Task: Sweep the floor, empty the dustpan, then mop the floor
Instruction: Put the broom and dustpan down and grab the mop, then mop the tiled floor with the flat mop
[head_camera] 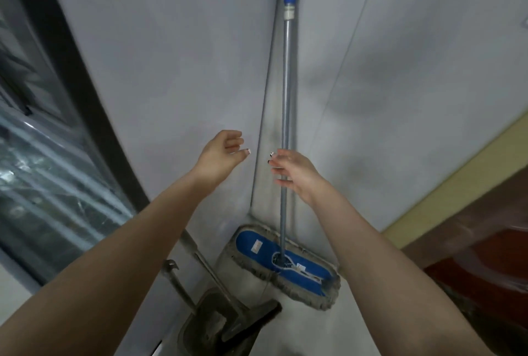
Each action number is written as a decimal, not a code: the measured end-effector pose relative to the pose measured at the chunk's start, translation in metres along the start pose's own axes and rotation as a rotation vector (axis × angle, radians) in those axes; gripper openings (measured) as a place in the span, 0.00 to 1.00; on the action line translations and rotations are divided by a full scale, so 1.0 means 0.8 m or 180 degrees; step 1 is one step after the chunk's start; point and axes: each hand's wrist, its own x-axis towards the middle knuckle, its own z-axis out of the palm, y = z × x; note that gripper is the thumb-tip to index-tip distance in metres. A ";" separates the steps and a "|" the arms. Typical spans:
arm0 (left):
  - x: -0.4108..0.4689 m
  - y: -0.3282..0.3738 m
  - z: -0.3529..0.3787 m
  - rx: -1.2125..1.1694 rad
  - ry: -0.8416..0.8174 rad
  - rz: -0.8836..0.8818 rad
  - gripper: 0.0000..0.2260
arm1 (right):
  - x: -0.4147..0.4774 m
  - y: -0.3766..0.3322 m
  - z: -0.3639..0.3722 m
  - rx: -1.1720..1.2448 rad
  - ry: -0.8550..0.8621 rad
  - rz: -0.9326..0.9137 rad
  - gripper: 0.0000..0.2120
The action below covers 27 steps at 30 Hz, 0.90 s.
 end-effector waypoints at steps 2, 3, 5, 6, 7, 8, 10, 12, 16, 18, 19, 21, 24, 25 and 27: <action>0.010 0.016 0.011 -0.0136 0.0022 0.0005 0.18 | 0.007 -0.015 -0.017 -0.0001 0.0076 -0.0143 0.23; 0.017 0.023 0.017 -0.0161 0.0030 0.0008 0.18 | 0.014 -0.023 -0.027 0.0036 0.0107 -0.0210 0.23; 0.033 0.036 0.032 -0.0162 0.0071 -0.0007 0.17 | 0.032 -0.039 -0.049 0.0115 0.0160 -0.0333 0.22; 0.043 0.041 0.041 -0.0154 0.0109 -0.0003 0.17 | 0.043 -0.048 -0.060 0.0142 0.0181 -0.0384 0.21; 0.055 0.045 0.051 -0.0144 0.0153 0.0009 0.17 | 0.057 -0.058 -0.073 0.0174 0.0176 -0.0428 0.20; 0.066 0.048 0.060 -0.0128 0.0187 0.0022 0.17 | 0.071 -0.066 -0.082 0.0200 0.0155 -0.0469 0.20; 0.090 0.052 0.079 -0.0060 0.0272 0.0024 0.17 | 0.101 -0.082 -0.100 0.0221 0.0090 -0.0531 0.20; 0.119 0.056 0.101 -0.0022 0.0421 -0.0046 0.17 | 0.139 -0.098 -0.118 0.0226 -0.0012 -0.0529 0.20; 0.171 0.051 0.140 -0.0080 0.0749 -0.0241 0.16 | 0.210 -0.123 -0.136 0.0071 -0.0291 -0.0547 0.21; 0.191 0.043 0.156 -0.0063 0.0842 -0.0375 0.16 | 0.237 -0.135 -0.135 -0.0079 -0.0404 -0.0556 0.22; 0.200 0.039 0.162 -0.0049 0.0870 -0.0440 0.16 | 0.247 -0.141 -0.135 -0.0147 -0.0422 -0.0570 0.22; 0.217 0.030 0.174 -0.0019 0.0907 -0.0554 0.16 | 0.265 -0.152 -0.134 -0.0238 -0.0475 -0.0632 0.23; 0.239 0.018 0.183 -0.0046 0.0925 -0.0692 0.17 | 0.282 -0.165 -0.131 -0.0315 -0.0597 -0.0866 0.26; 0.245 0.014 0.186 -0.0062 0.0902 -0.0755 0.18 | 0.287 -0.168 -0.130 -0.0354 -0.0626 -0.0934 0.28; 0.258 0.007 0.190 -0.0052 0.0765 -0.0903 0.22 | 0.298 -0.173 -0.125 -0.0508 -0.0663 -0.1102 0.30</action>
